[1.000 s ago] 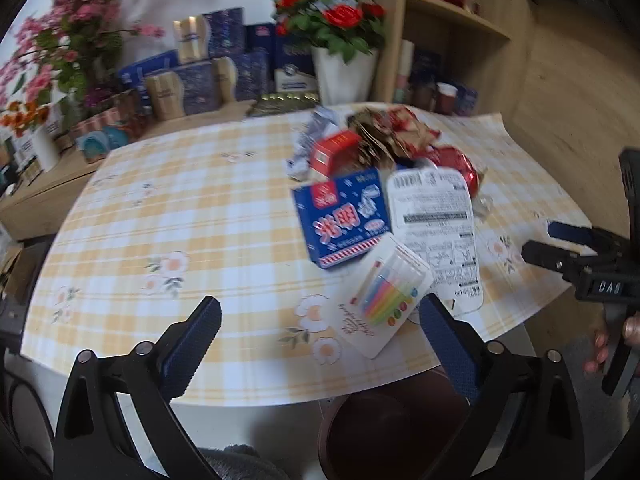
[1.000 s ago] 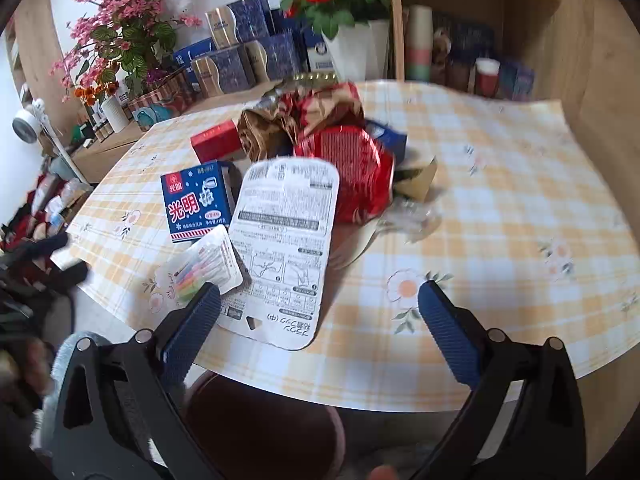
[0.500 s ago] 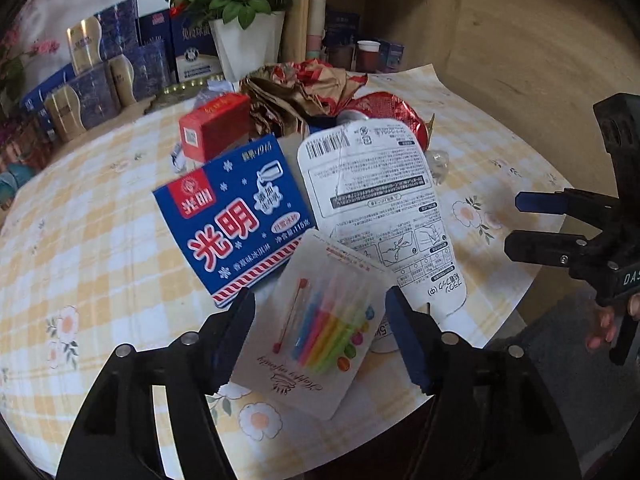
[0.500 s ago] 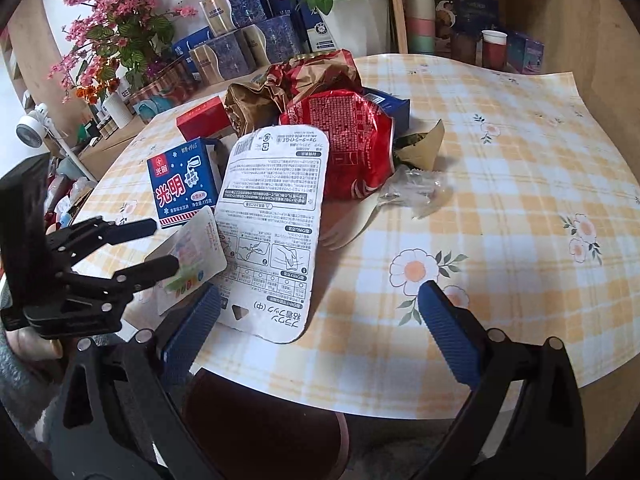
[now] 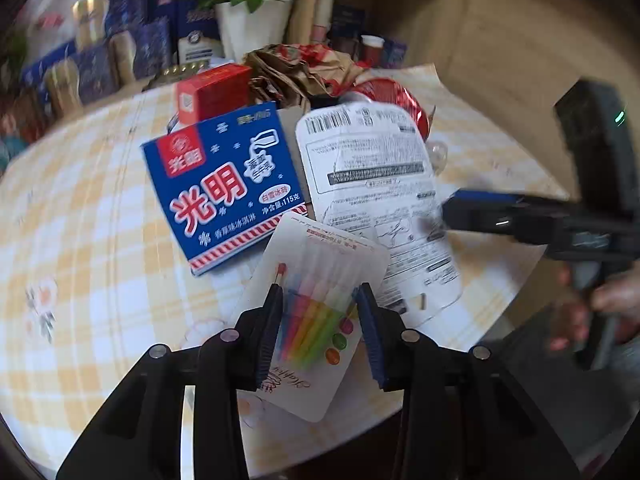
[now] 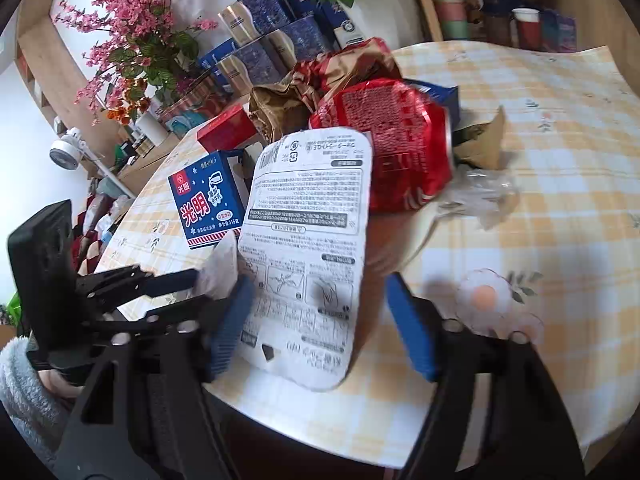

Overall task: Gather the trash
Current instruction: 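Close the left tool on the colored-pen blister card, then grasp the white printed card with the right tool while the left tool lifts the pen card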

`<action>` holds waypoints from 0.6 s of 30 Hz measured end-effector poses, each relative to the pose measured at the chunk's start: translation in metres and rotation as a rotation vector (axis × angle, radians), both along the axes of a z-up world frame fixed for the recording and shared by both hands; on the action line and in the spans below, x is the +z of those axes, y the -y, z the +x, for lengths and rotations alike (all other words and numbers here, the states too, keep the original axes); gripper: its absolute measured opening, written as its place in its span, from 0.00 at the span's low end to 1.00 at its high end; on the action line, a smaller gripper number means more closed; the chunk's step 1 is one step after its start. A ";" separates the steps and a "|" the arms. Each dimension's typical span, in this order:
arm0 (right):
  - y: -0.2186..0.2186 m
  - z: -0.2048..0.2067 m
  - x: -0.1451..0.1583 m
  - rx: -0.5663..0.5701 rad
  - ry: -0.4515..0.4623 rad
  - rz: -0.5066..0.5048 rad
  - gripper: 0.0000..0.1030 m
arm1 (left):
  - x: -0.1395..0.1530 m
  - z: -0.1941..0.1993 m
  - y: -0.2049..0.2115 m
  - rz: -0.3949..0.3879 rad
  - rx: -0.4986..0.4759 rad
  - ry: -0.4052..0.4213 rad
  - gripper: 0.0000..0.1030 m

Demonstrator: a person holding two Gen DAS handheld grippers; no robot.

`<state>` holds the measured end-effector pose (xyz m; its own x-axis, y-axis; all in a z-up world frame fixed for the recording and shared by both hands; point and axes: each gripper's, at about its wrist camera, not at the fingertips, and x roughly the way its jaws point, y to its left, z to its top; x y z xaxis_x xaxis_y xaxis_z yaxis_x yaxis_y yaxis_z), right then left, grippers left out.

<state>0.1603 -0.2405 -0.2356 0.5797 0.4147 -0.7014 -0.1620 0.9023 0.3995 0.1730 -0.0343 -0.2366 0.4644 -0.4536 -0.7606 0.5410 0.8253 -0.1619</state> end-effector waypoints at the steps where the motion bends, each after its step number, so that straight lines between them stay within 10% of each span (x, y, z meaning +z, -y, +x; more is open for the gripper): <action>1: 0.000 0.004 -0.002 0.000 0.001 0.004 0.59 | 0.001 -0.001 -0.002 -0.016 0.008 -0.005 0.36; 7: 0.000 0.028 -0.015 -0.021 -0.027 0.070 0.54 | 0.004 -0.011 -0.009 -0.057 0.019 -0.022 0.35; 18: -0.001 0.006 0.011 0.005 0.044 0.164 0.10 | 0.030 -0.033 -0.018 -0.086 0.060 0.037 0.35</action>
